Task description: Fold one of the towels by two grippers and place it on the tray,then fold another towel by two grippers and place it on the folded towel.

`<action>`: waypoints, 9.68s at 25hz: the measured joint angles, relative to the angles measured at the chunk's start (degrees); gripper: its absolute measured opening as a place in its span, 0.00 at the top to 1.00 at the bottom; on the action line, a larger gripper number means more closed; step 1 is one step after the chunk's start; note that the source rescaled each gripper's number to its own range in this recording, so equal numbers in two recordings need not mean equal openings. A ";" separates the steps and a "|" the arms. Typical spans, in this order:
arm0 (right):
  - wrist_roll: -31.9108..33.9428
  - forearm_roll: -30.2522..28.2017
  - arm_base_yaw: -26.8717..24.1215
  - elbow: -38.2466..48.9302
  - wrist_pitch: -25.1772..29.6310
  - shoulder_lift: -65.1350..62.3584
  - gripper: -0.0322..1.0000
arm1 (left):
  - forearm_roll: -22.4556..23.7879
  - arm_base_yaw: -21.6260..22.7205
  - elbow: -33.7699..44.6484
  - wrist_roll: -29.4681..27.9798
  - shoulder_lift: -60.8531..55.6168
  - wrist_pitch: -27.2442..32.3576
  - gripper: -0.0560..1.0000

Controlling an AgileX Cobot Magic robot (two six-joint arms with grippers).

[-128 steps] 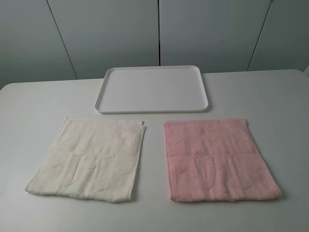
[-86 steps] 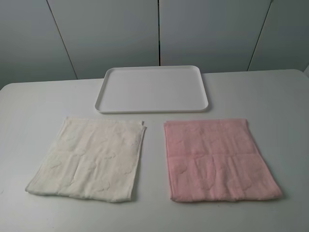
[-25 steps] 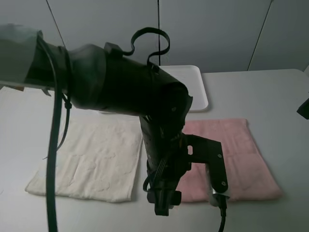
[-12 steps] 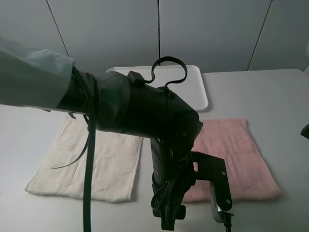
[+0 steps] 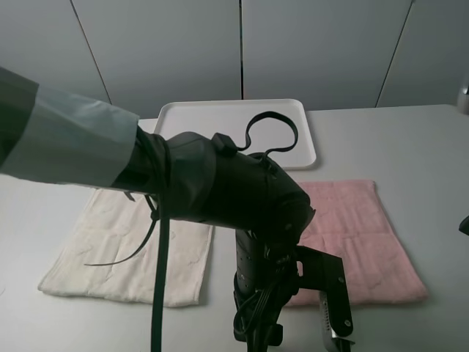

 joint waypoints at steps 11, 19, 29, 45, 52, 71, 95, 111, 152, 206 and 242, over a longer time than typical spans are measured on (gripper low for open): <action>-14.02 -2.03 7.04 10.87 -8.06 0.00 0.00 | 0.00 0.00 -0.24 -0.10 0.13 0.00 0.07; -19.12 -1.02 8.67 18.97 -16.62 0.00 0.00 | 0.00 0.00 -0.24 -0.10 0.13 0.00 0.07; -21.73 -0.37 12.54 22.10 -22.18 4.14 0.00 | 0.11 0.00 -0.24 -0.10 0.13 0.00 0.07; -22.71 0.10 12.54 22.36 -28.64 19.89 0.00 | 1.14 -0.10 -0.24 -0.21 0.13 0.00 0.07; -23.47 -0.29 12.54 22.25 -30.43 23.41 0.00 | 1.36 -0.10 -0.24 -0.31 0.24 0.00 0.07; -22.80 -5.96 12.67 23.89 -43.35 24.74 0.96 | 1.84 -0.10 -0.24 -1.76 0.35 -0.56 0.07; -22.68 -5.96 12.67 23.89 -43.35 24.74 0.96 | 11.50 -1.34 -0.24 -10.54 0.78 -6.66 0.76; -12.99 -5.48 12.67 25.37 -40.21 16.57 0.96 | 12.40 0.64 -0.24 -13.22 -3.59 -10.66 0.95; 53.85 -11.75 12.67 12.66 -54.34 21.03 0.96 | 9.43 17.01 -8.97 -19.60 -0.73 -18.72 0.90; 57.50 -2.53 6.97 -10.34 -16.14 32.47 0.00 | 5.25 22.79 -37.59 -49.86 18.15 11.60 0.14; 57.50 -3.01 0.61 -18.43 -12.33 41.64 0.00 | 4.71 22.79 -40.19 -44.95 19.75 12.00 0.02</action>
